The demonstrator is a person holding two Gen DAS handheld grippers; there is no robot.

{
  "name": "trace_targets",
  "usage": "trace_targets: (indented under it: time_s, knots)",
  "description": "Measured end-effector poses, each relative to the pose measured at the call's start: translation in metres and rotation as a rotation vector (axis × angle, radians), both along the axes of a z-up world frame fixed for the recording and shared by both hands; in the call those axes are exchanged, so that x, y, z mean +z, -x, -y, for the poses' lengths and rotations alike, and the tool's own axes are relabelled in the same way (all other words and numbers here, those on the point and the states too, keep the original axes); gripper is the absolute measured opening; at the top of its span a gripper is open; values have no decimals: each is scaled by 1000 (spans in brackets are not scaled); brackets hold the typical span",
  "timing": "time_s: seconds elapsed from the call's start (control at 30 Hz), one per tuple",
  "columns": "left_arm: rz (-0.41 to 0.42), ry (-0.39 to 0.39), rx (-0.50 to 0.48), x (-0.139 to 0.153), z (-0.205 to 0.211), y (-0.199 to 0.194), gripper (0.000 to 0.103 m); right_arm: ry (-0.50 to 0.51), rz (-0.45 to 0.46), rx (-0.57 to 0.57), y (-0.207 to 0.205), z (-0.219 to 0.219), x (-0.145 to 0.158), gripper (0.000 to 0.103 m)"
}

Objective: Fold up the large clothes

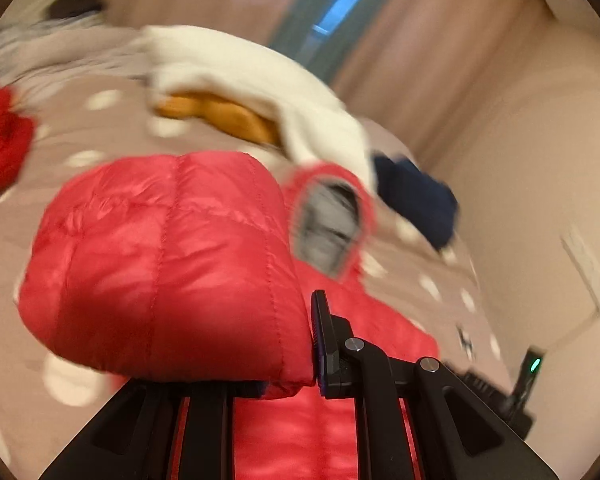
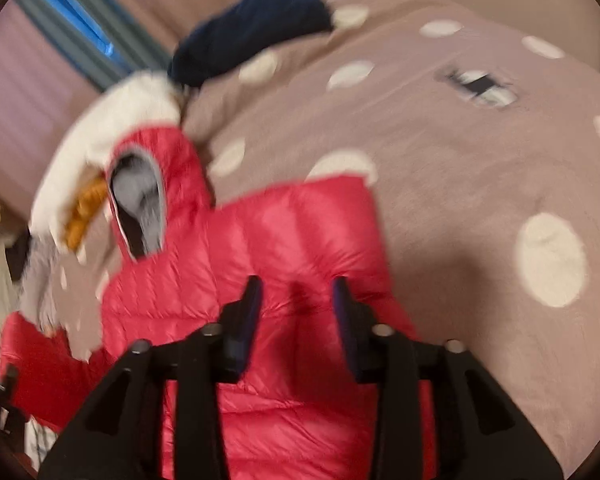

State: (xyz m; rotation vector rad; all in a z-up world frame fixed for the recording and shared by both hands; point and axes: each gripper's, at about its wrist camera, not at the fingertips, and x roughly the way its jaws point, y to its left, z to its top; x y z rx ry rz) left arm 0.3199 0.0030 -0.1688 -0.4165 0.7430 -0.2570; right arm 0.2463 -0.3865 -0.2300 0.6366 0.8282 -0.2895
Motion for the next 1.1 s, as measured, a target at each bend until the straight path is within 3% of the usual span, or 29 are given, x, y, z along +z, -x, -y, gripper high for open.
trace_targets:
  time_s: [0.13,0.2,0.23,0.27,0.37,0.47,0.57,0.67,0.73,0.87,0.9,0.93,0.97,1.03,1.1]
  knots:
    - [-66,-64,-90,-23,61,-4,15,42,52,-26,25,10,19,51]
    - [-131,-117,-96,-36,80,-4,27,41,63,-28,30,11,24,54]
    - [-144,-121,-89,-40,83,-3,39,42,66,-33,32,12,24,57]
    - [-146,-112,-80,-42,83,-1,52,52,67,-40,33,11,25,58]
    - [-110,-89,-42,-39,82,13,77,59,63,-37,35,7,26,61]
    - [-9,-125,1,-24,79,35,79,28,62,-7,36,-4,25,63]
    - [31,-154,105,-14,55,43,83,35,72,29,33,-24,27,74]
    - [-7,-131,218,-20,17,45,85,28,86,124,21,-54,26,82]
    - [-52,-112,254,-29,-1,39,85,21,82,183,8,-71,22,94]
    - [-122,-65,346,-48,-40,38,85,65,-14,237,-30,-102,-14,94]
    - [-127,-65,357,-50,-45,38,85,76,-29,252,-35,-106,-22,84]
    - [-134,-66,365,-52,-51,40,85,134,-80,267,-46,-112,-37,61]
    - [-143,-67,370,-54,-54,40,85,181,-101,283,-51,-115,-46,47]
    - [-152,-77,374,-55,-56,40,84,207,-70,295,-50,-115,-46,20]
    - [-148,-88,379,-56,-59,39,84,184,-20,275,-43,-104,-31,15]
